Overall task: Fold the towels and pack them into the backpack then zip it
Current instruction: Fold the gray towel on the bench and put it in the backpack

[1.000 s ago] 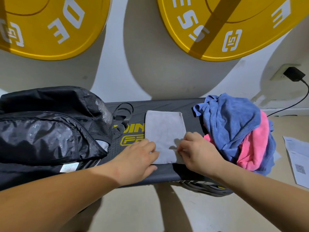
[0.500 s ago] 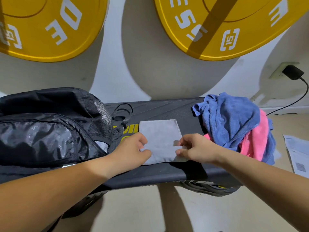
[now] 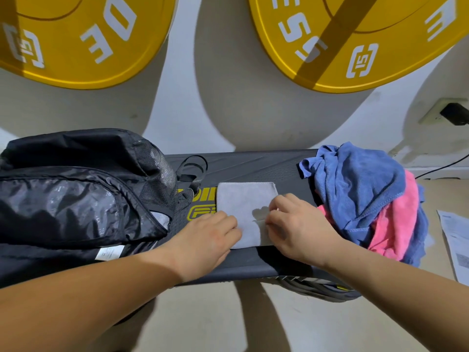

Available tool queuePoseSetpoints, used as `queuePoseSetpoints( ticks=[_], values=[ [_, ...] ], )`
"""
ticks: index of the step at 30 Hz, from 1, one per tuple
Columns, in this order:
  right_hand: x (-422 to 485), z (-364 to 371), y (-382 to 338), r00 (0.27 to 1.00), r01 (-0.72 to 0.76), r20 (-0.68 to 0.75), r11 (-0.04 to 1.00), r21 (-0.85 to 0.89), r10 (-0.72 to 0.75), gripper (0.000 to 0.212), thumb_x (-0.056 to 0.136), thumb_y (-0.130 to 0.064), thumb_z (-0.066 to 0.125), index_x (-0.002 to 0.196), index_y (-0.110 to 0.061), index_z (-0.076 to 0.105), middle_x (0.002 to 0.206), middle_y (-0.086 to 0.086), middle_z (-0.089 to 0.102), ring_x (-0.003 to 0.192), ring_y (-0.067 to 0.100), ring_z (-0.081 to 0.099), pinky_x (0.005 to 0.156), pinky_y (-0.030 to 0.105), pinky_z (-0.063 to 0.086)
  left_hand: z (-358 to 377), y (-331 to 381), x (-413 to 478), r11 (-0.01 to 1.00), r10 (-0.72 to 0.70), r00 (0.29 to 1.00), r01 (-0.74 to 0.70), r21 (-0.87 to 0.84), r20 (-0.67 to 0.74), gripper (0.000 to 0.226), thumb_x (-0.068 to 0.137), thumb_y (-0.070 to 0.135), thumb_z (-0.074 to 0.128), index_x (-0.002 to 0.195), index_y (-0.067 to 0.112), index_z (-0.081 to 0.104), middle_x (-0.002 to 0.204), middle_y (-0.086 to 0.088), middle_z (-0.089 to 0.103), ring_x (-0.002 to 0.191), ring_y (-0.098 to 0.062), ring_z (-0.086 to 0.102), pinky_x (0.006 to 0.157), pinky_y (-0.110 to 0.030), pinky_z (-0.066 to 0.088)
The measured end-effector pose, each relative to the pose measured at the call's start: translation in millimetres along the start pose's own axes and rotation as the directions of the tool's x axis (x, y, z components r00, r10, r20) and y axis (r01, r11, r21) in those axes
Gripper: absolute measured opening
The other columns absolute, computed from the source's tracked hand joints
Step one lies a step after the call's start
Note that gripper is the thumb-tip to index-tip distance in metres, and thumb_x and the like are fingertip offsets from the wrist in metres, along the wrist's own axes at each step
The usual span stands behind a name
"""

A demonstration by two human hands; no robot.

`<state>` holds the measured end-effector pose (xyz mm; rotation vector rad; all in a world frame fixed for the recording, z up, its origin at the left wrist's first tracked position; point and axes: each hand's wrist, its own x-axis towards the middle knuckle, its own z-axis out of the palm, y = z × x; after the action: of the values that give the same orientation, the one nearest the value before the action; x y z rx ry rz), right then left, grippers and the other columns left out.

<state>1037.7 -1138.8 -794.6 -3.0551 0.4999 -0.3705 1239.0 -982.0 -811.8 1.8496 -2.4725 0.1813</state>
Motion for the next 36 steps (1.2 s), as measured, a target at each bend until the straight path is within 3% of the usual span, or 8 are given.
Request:
queuePoseSetpoints(
  ticks=[6,12,16,20,25,29,34,36],
  values=[
    [-5,0,11,0.979,-0.008,0.205,0.998,-0.070,0.022,0.041,0.082,-0.050,0.062,0.112,-0.021,0.064,0.101,-0.002,0.061,0.092,0.025,0.058,0.075,0.040,0.050,-5,-2,8,0.879,-0.290,0.957,0.278,-0.387,0.029,0.035,0.081,0.020,0.057,0.116,0.020,0.064,0.109,0.003,0.065,0.102,-0.022,0.060,0.084,-0.034,0.051],
    [16,-9,15,0.791,-0.577,0.501,0.700,0.421,0.350,0.029,0.084,-0.039,0.076,0.109,-0.032,0.062,0.097,-0.010,0.064,0.081,0.003,0.059,0.072,0.016,0.045,-17,-2,15,0.318,-0.574,0.734,0.609,-0.727,0.363,0.018,0.074,0.036,0.057,0.091,0.030,0.059,0.078,0.009,0.061,0.065,-0.014,0.055,0.063,-0.031,0.046],
    [19,0,15,0.778,-0.628,0.422,0.606,0.489,0.466,0.030,0.080,-0.047,0.079,0.097,-0.026,0.064,0.083,-0.008,0.063,0.070,0.007,0.056,0.064,0.021,0.045,-13,-7,6,0.744,-0.518,0.851,0.497,-0.447,0.083,0.013,0.082,0.036,0.052,0.089,0.025,0.054,0.092,0.009,0.056,0.087,-0.018,0.056,0.076,-0.039,0.052],
    [21,5,15,0.771,-0.635,0.389,0.575,0.515,0.504,0.029,0.080,-0.049,0.079,0.092,-0.028,0.064,0.087,0.000,0.067,0.073,0.014,0.061,0.069,0.031,0.052,-12,-7,0,0.987,-0.084,0.991,0.068,-0.148,-0.106,0.021,0.092,0.039,0.054,0.094,0.018,0.058,0.096,-0.001,0.057,0.084,-0.027,0.054,0.072,-0.044,0.051],
    [20,1,10,0.950,-0.308,0.120,0.804,0.508,0.288,0.006,0.090,-0.039,0.066,0.089,-0.036,0.061,0.093,-0.012,0.054,0.087,0.004,0.055,0.077,0.024,0.040,-9,-1,-2,0.977,-0.184,0.983,0.184,-0.111,0.013,0.034,0.082,0.042,0.069,0.102,0.021,0.051,0.104,0.000,0.057,0.096,-0.026,0.055,0.076,-0.043,0.053],
    [14,6,11,0.957,-0.157,0.271,0.968,0.196,0.100,0.057,0.075,-0.060,0.064,0.125,-0.033,0.052,0.115,-0.012,0.053,0.105,0.015,0.054,0.085,0.038,0.052,-14,-4,6,0.859,-0.367,0.929,0.360,-0.364,0.051,0.031,0.088,0.033,0.061,0.115,0.023,0.052,0.118,0.006,0.062,0.109,-0.022,0.055,0.086,-0.035,0.045],
    [31,-8,20,0.836,-0.464,0.490,0.796,0.389,0.248,0.045,0.077,-0.043,0.082,0.116,-0.032,0.063,0.106,-0.010,0.067,0.097,0.014,0.064,0.086,0.027,0.053,-12,-16,7,0.532,-0.487,0.825,0.540,-0.652,0.285,0.018,0.084,0.033,0.067,0.101,0.031,0.064,0.090,0.014,0.065,0.076,-0.004,0.057,0.071,-0.028,0.046],
    [33,-7,22,0.812,-0.523,0.523,0.719,0.457,0.258,0.036,0.084,-0.042,0.078,0.115,-0.028,0.065,0.103,-0.009,0.067,0.094,0.013,0.064,0.080,0.020,0.050,-9,-21,7,0.542,-0.470,0.832,0.536,-0.647,0.295,0.019,0.088,0.040,0.062,0.096,0.024,0.068,0.090,0.010,0.065,0.082,-0.003,0.056,0.077,-0.029,0.048]
  ],
)
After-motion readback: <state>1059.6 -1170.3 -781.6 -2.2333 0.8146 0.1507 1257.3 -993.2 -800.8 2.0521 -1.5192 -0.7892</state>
